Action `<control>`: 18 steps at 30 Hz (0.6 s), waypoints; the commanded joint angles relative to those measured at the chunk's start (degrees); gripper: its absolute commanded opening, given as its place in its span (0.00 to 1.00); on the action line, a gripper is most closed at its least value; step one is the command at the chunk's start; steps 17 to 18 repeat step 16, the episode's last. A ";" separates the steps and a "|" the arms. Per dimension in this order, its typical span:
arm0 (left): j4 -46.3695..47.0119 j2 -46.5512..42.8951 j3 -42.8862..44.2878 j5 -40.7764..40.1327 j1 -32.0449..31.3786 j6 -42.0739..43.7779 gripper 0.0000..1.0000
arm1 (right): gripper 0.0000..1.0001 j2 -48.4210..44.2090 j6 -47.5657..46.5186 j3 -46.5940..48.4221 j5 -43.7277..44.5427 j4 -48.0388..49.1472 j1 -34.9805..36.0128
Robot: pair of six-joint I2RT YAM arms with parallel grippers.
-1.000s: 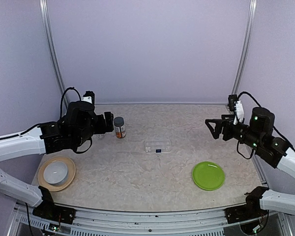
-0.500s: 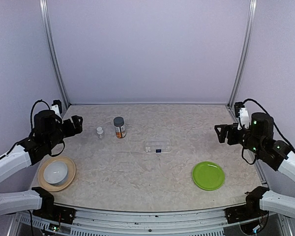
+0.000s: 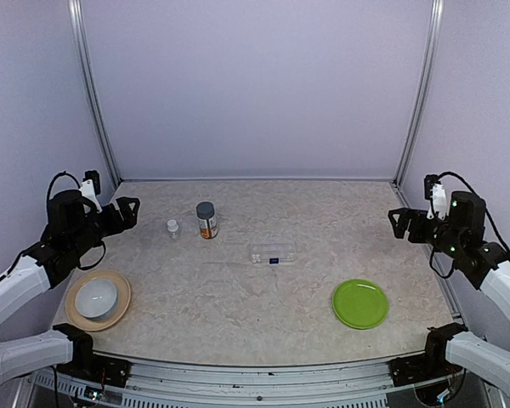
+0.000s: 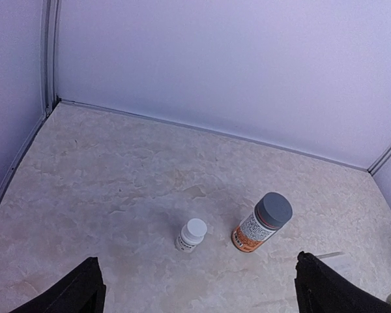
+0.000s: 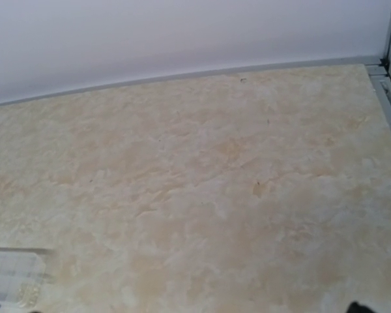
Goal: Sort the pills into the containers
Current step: Reset both arms
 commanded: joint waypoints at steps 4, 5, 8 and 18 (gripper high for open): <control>-0.21 -1.06 -0.92 -0.03 0.24 0.40 0.99 | 1.00 -2.17 -0.33 -0.28 -0.49 0.77 -0.46; -0.20 -0.97 -0.90 -0.15 0.28 0.31 0.99 | 1.00 -2.30 -0.33 -0.31 -0.64 0.81 -0.47; -0.11 -0.88 -0.91 -0.28 0.22 0.23 0.99 | 1.00 -2.58 -0.12 -0.61 -0.83 1.01 -0.49; -1.35 -1.13 -0.40 -0.10 0.22 -0.11 0.99 | 1.00 -2.75 0.17 -0.93 -2.13 1.20 -0.49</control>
